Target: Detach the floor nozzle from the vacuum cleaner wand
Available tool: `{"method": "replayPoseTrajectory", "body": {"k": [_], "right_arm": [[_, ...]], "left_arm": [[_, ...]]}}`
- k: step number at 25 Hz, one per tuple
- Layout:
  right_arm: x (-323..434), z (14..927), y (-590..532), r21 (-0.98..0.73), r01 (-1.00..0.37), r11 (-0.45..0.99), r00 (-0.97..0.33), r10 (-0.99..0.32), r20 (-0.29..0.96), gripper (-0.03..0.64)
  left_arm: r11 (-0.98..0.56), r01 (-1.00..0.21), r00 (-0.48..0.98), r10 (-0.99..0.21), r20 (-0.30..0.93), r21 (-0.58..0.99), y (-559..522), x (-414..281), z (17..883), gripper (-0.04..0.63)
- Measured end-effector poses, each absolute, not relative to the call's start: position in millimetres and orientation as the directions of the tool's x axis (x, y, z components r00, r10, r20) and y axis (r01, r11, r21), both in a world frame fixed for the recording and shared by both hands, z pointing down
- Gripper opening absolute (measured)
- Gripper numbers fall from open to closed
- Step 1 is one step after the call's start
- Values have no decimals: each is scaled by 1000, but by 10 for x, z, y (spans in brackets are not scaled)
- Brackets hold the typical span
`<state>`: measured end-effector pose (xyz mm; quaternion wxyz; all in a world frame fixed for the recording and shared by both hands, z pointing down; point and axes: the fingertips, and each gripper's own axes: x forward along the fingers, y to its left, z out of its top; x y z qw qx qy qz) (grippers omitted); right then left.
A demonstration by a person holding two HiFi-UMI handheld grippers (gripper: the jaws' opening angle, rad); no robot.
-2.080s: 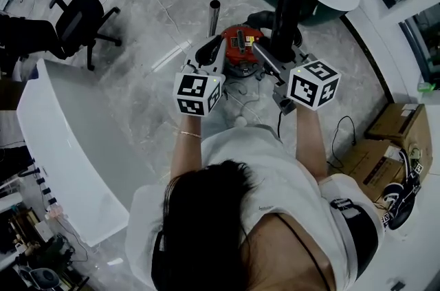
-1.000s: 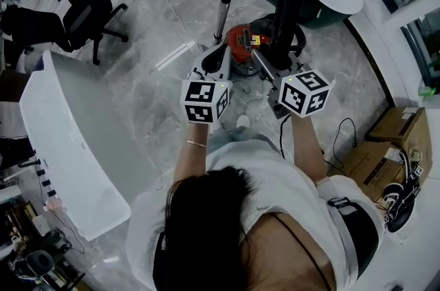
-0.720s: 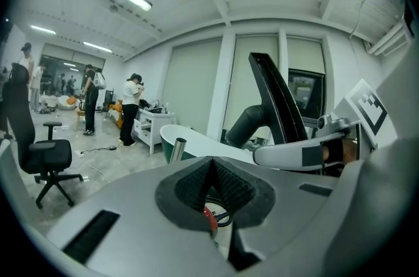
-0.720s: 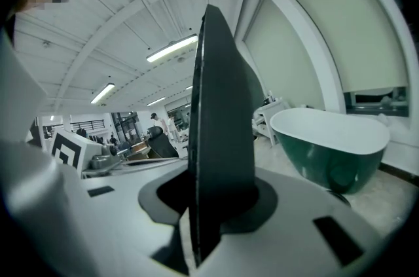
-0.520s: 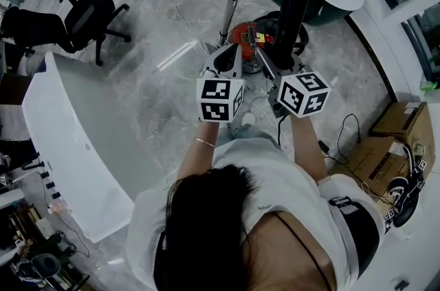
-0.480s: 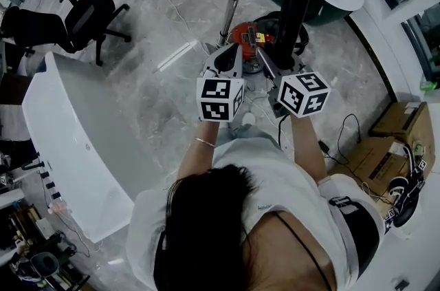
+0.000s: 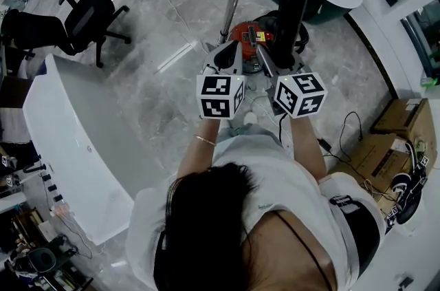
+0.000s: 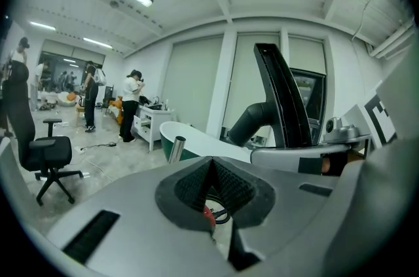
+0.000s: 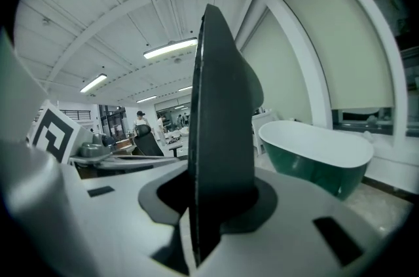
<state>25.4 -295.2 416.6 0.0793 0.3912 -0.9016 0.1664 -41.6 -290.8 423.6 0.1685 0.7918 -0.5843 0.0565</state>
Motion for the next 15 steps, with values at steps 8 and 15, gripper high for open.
{"method": "replayPoseTrajectory", "body": {"k": [8, 15], "right_arm": [[274, 4198, -2940, -206, -754, 623, -656, -703, 276, 109], [297, 4164, -2921, -164, -773, 613, -632, -724, 275, 109]], "left_arm": [[-253, -948, 302, -906, 296, 193, -2910, -434, 4271, 3], [-249, -950, 299, -904, 307, 191, -2876, -436, 4278, 3]]}}
